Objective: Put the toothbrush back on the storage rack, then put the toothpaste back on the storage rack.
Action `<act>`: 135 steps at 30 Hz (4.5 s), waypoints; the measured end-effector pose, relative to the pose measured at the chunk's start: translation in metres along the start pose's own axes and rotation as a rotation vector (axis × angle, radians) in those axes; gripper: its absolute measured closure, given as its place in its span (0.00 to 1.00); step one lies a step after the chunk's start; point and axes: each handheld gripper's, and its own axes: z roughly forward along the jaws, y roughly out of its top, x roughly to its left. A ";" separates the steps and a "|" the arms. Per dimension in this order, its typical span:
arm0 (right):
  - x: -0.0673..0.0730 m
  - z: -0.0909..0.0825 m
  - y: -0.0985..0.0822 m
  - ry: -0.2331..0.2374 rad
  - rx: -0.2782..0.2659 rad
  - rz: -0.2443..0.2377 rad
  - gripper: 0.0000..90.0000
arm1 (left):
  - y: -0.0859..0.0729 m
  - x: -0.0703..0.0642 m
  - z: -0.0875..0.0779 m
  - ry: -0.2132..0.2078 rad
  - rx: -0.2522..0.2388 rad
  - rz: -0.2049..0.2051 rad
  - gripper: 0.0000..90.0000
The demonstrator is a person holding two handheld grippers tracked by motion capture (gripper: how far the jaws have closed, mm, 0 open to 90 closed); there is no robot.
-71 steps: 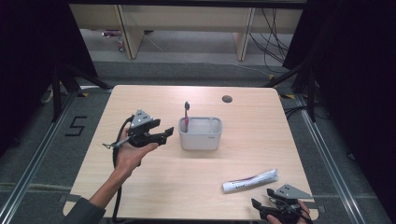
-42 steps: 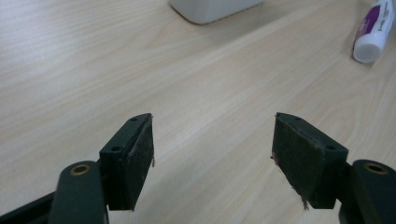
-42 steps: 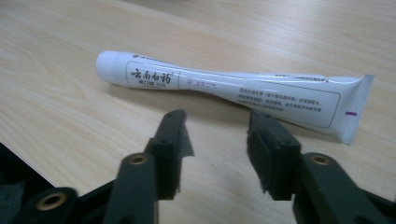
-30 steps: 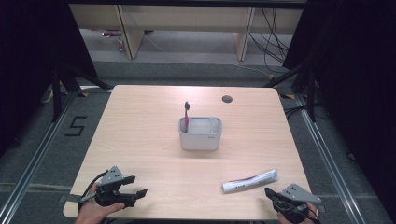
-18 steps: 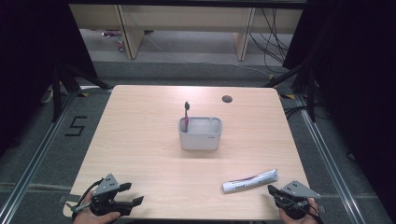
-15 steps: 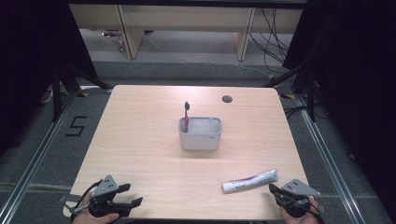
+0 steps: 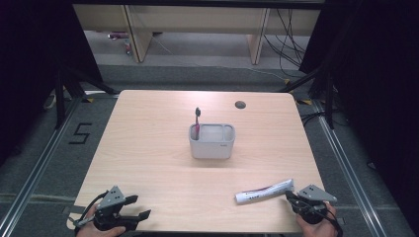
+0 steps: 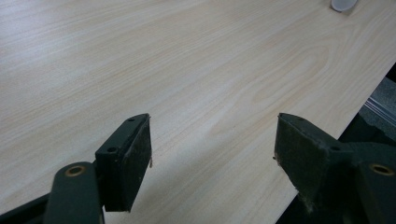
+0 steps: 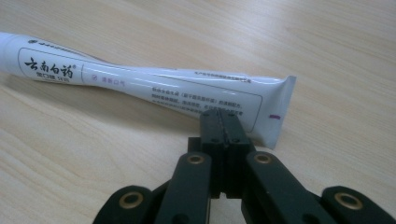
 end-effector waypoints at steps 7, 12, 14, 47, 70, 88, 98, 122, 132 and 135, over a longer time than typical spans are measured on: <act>-0.002 0.002 0.001 0.003 -0.006 -0.009 1.00 | 0.000 0.000 -0.001 0.000 -0.007 -0.018 0.30; -0.004 0.003 -0.001 0.011 -0.004 0.003 1.00 | 0.000 -0.001 -0.003 0.002 -0.014 -0.020 0.30; -0.004 0.004 0.000 0.020 0.000 0.010 1.00 | 0.000 0.000 -0.003 0.008 -0.011 -0.029 0.30; -0.007 0.025 0.017 0.003 0.036 -0.032 1.00 | 0.000 -0.008 0.000 -0.025 0.005 0.009 0.30; -0.007 0.056 0.045 0.015 0.049 -0.069 1.00 | -0.001 -0.008 0.000 -0.032 -0.001 0.014 0.30; 0.012 0.083 0.076 0.066 0.092 -0.085 0.99 | -0.001 -0.008 -0.002 -0.030 0.005 0.019 0.30; 0.020 0.094 0.086 0.092 0.110 -0.080 0.99 | -0.002 -0.009 -0.002 -0.040 -0.005 0.017 0.30; 0.029 0.078 0.106 0.163 0.126 0.012 0.70 | -0.001 -0.008 -0.004 -0.039 0.004 0.013 0.30; 0.045 0.071 0.115 0.198 0.274 0.023 0.57 | -0.001 -0.009 -0.005 -0.043 -0.005 0.018 0.30; 0.050 0.074 0.115 0.211 0.302 0.022 0.57 | -0.002 -0.009 -0.004 -0.041 -0.008 0.020 0.30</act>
